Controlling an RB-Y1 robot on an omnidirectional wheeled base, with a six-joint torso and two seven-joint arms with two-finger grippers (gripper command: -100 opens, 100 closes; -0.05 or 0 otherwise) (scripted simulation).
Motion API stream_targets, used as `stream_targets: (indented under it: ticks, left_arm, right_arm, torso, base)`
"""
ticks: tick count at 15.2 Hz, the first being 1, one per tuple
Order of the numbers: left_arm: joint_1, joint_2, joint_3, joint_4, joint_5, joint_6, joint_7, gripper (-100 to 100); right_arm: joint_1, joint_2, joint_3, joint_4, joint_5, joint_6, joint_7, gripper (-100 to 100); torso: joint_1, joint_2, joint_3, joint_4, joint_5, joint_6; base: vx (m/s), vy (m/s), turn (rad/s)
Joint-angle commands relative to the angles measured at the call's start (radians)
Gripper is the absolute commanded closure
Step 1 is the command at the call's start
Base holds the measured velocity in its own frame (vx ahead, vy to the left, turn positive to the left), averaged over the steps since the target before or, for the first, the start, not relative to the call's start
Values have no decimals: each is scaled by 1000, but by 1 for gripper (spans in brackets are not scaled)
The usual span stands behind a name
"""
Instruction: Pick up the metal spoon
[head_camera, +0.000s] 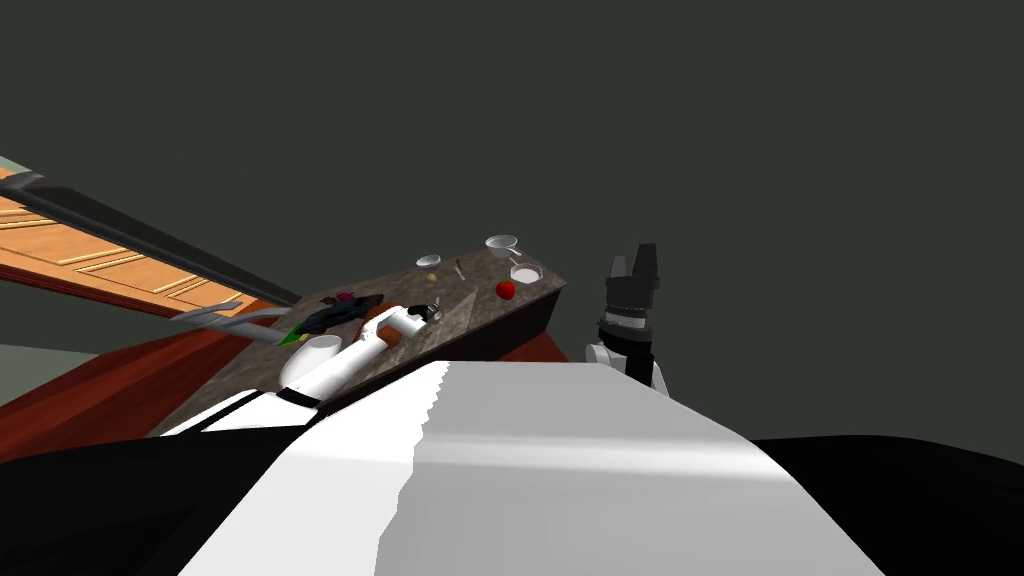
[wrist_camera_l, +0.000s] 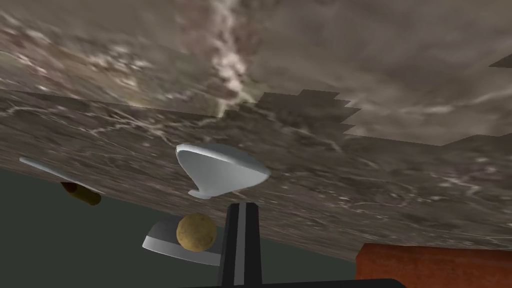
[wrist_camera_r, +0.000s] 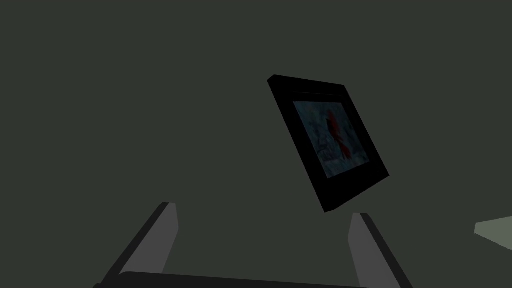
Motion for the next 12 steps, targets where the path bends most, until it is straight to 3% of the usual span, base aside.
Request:
stream_targets:
  ticks: [1,3,4,5,12]
  left_arm:
    - [0,0,0,0,0,0,0,100]
    - [-2,28,-1,-47,22,29,5,100]
    - [0,19,0,-29,15,15,3,100]
    - [-22,54,7,-43,26,18,-1,-100]
    - [-83,175,6,-71,78,16,-19,-100]
  right_arm:
    - [0,0,0,0,0,0,0,0]
    - [0,0,0,0,0,0,0,0]
    - [0,0,0,0,0,0,0,0]
    - [0,0,0,0,0,0,0,0]
    - [0,0,0,0,0,0,0,0]
  torso:
    - [0,0,0,0,0,0]
    - [-1,1,0,0,0,0]
    - [-2,2,1,0,0,0]
    - [-2,2,1,0,0,0]
    - [7,5,3,1,1,1]
  base:
    - [0,0,0]
    - [-34,-24,66]
    - [-30,-20,30]
    - [-26,17,-201]
    - [-71,94,-278]
